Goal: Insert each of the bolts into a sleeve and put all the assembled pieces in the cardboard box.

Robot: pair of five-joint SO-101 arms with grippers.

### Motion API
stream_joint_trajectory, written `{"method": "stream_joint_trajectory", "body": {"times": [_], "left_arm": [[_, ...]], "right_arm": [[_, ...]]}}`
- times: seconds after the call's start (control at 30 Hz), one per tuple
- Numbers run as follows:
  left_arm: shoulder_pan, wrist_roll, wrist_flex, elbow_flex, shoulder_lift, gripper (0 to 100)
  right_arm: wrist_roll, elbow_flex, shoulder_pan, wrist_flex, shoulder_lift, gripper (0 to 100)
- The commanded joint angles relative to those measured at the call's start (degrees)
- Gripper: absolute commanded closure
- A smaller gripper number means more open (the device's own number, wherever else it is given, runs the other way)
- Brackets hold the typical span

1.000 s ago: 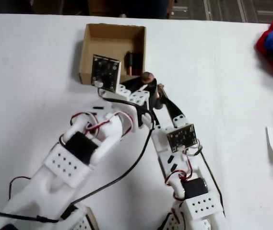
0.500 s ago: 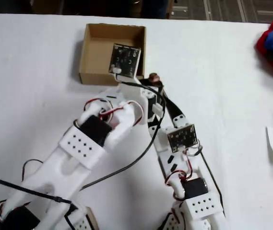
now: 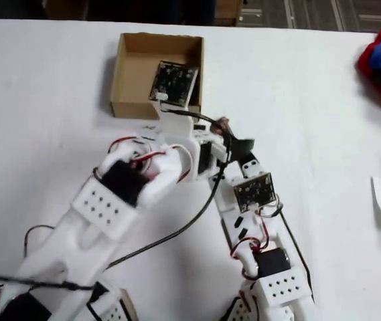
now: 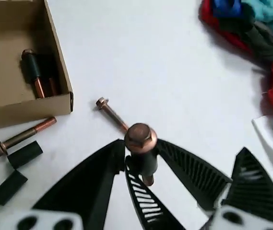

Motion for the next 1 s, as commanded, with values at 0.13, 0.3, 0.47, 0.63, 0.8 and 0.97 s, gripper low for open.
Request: {"method": "stream_joint_trajectory", "body": {"times": [0.13, 0.3, 0.47, 0.63, 0.8, 0.97], "left_arm": [[-16.53, -0.09, 5.19, -6.29, -10.29, 64], [-30.68, -2.55, 17.85, -1.98, -13.19, 64], [-42.55, -20.75, 24.35, 2.59, -16.18, 64], [-52.66, -37.45, 24.18, 10.24, -17.41, 64], [-52.92, -37.71, 21.19, 19.74, -17.32, 64], [-52.75, -37.71, 11.16, 25.98, -17.32, 64]], "right_arm": [[-6.68, -1.58, 1.19, 4.35, -0.84, 97.8], [-13.19, -18.55, 4.18, 14.99, 7.87, 97.9], [-13.19, -42.37, 3.91, 19.74, 34.42, 97.9], [-13.45, -73.41, 3.91, 36.97, 61.41, 97.9], [-13.63, -110.68, 3.38, 50.42, 87.69, 97.9], [-18.73, -148.04, 1.71, 60.35, 115.03, 97.8]]}}
